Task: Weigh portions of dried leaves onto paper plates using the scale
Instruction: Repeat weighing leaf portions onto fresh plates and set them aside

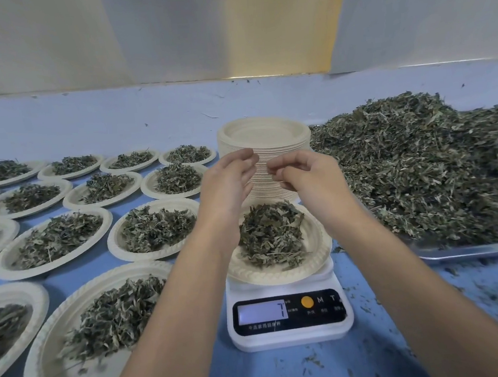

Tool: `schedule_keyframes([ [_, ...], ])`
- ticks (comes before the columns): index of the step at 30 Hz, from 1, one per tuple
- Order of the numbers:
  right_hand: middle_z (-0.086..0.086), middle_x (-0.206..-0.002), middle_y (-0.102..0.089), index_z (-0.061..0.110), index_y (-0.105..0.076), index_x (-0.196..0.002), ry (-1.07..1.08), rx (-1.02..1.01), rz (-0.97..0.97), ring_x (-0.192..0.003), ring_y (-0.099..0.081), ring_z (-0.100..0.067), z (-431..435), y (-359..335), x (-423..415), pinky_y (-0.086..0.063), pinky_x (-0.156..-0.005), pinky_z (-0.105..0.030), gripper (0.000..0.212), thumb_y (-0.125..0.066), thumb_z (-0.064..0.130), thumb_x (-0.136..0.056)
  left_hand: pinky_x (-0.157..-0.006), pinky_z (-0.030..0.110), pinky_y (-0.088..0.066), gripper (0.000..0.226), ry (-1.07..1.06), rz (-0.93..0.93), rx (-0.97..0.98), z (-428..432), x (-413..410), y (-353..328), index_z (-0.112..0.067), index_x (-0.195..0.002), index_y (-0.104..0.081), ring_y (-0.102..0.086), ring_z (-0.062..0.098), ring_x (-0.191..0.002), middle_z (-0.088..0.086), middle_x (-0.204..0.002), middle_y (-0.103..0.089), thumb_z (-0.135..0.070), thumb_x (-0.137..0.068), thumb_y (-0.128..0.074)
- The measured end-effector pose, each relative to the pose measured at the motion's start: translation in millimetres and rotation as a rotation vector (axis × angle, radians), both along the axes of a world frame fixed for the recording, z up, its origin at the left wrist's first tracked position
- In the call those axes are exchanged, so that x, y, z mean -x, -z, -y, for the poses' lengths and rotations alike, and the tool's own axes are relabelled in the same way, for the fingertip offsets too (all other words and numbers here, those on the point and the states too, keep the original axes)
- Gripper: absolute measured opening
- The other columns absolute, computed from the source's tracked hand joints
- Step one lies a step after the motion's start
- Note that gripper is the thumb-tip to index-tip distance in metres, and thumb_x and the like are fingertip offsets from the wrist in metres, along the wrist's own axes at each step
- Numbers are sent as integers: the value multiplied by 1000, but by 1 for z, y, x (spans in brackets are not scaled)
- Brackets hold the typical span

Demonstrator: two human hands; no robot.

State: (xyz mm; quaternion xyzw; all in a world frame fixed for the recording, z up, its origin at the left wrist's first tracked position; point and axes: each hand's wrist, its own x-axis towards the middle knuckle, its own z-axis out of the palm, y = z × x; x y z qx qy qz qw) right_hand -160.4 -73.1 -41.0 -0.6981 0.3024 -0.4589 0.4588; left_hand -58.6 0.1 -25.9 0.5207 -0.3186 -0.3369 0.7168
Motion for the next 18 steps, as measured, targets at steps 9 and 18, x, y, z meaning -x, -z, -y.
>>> schedule_keyframes([
  [9, -1, -97, -72, 13, -70, -93, 21, -205, 130, -94, -68, -10, 10, 10, 16, -51, -82, -17, 28, -43, 5, -95, -105, 30, -37, 29, -38, 130, -32, -13, -19, 7, -33, -102, -62, -54, 7, -118, -9, -123, -61, -12, -96, -43],
  [18, -2, -98, -72, 14, -70, -90, 39, -311, 158, -97, -67, -12, 9, 25, 28, -49, -89, -22, 31, -40, 16, -99, -96, 22, -28, 33, -180, 282, -98, -18, -25, 34, -28, -126, -56, -43, 0, -121, -16, -130, -53, -28, -100, -38],
])
